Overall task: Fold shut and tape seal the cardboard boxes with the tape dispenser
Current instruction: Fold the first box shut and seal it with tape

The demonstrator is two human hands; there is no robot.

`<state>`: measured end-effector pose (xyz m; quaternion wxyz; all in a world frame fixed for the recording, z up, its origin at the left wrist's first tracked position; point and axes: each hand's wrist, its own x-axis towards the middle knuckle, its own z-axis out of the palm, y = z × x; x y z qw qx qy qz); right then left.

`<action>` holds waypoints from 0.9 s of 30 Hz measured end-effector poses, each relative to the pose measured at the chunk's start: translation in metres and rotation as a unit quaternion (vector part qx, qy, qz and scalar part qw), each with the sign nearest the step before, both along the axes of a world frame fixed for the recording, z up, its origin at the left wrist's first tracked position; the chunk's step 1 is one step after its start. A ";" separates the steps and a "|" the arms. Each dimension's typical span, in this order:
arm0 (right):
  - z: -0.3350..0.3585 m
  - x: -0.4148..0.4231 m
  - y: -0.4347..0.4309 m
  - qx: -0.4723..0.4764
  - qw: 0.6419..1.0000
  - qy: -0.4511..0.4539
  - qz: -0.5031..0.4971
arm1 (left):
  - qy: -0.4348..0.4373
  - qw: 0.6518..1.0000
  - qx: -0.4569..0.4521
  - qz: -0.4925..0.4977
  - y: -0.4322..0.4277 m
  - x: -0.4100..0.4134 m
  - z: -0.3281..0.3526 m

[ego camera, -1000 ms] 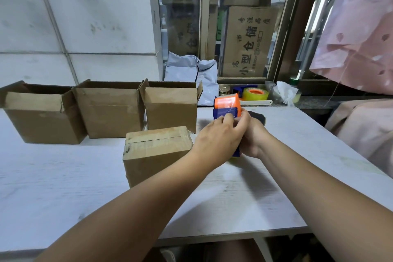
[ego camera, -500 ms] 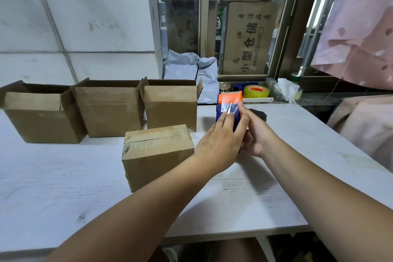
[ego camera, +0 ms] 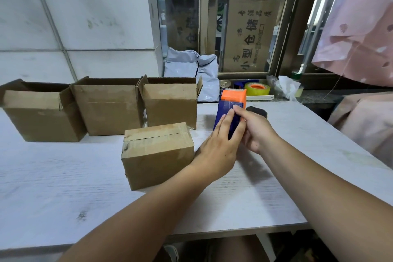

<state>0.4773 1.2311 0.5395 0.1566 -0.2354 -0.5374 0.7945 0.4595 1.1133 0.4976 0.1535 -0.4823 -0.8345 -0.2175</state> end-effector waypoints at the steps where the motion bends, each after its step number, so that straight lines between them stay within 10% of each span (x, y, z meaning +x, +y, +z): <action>1: 0.000 -0.002 0.000 0.002 1.000 -0.006 -0.011 | 0.013 1.000 -0.005 0.002 -0.002 0.001 -0.003; 6: 0.002 -0.001 0.008 0.016 0.998 -0.002 -0.060 | 0.076 0.997 0.031 -0.012 -0.010 0.010 0.002; 10: 0.006 0.000 0.010 0.198 0.979 -0.005 -0.041 | 0.193 0.981 0.024 -0.016 -0.012 0.008 0.021; 16: 0.016 0.007 -0.003 0.653 0.733 -0.192 0.022 | 0.169 0.983 0.025 0.069 -0.024 0.011 0.059; 27: -0.003 0.001 0.013 0.715 0.654 -0.237 0.074 | -0.058 0.973 -0.011 0.221 -0.079 -0.026 0.080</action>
